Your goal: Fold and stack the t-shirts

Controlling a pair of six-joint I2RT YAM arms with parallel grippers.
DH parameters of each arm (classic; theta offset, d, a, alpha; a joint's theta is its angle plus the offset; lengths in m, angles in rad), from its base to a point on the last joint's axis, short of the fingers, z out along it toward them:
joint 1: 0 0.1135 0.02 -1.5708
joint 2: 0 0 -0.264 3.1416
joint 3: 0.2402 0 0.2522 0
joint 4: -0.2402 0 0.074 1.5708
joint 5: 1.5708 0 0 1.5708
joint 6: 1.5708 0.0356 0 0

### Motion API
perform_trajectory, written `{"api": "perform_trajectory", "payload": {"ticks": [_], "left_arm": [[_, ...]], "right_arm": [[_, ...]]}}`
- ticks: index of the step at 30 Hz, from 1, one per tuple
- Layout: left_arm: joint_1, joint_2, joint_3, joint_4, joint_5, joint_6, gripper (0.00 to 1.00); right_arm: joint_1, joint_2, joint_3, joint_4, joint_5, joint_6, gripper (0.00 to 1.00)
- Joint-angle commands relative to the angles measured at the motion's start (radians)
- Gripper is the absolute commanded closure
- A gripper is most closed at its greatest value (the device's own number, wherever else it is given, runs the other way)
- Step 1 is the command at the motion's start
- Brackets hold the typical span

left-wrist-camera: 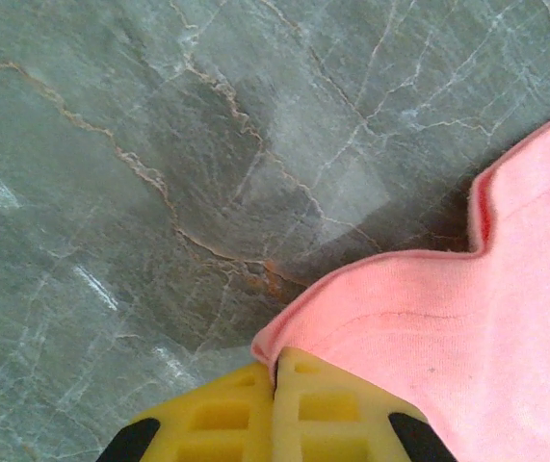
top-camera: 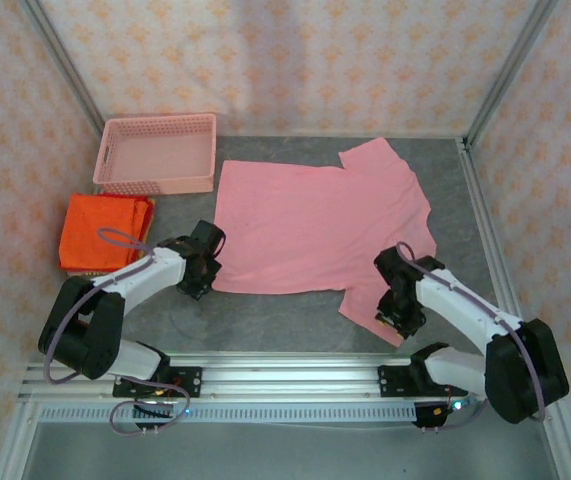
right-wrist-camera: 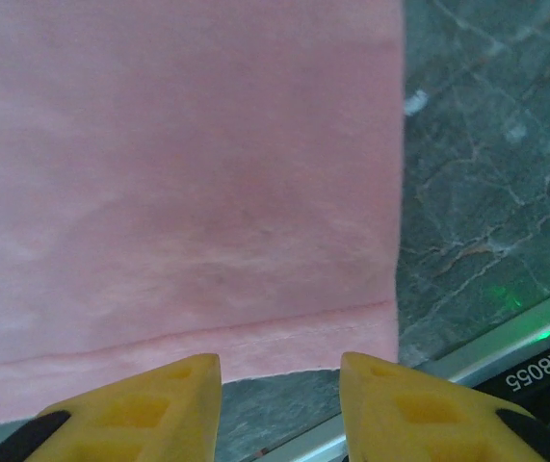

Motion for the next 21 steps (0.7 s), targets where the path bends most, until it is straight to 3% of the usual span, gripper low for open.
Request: {"api": "perform_trajectory", "payload": {"ticks": [1,10,21], "left_arm": [[0.014,0.018,0.023,0.004,-0.002,0.021,1.0],[0.022,-0.016,0.007,-0.011,-0.015,0.016,1.0],[0.029,-0.02,0.008,-0.018,-0.013,0.027,1.0]], "right_arm": [[0.007,0.052,-0.007,0.049,0.006,0.045,0.62],[0.008,0.217,0.011,0.217,-0.035,0.0,0.64],[0.008,0.353,0.149,0.384,-0.062,-0.048,0.59]]}}
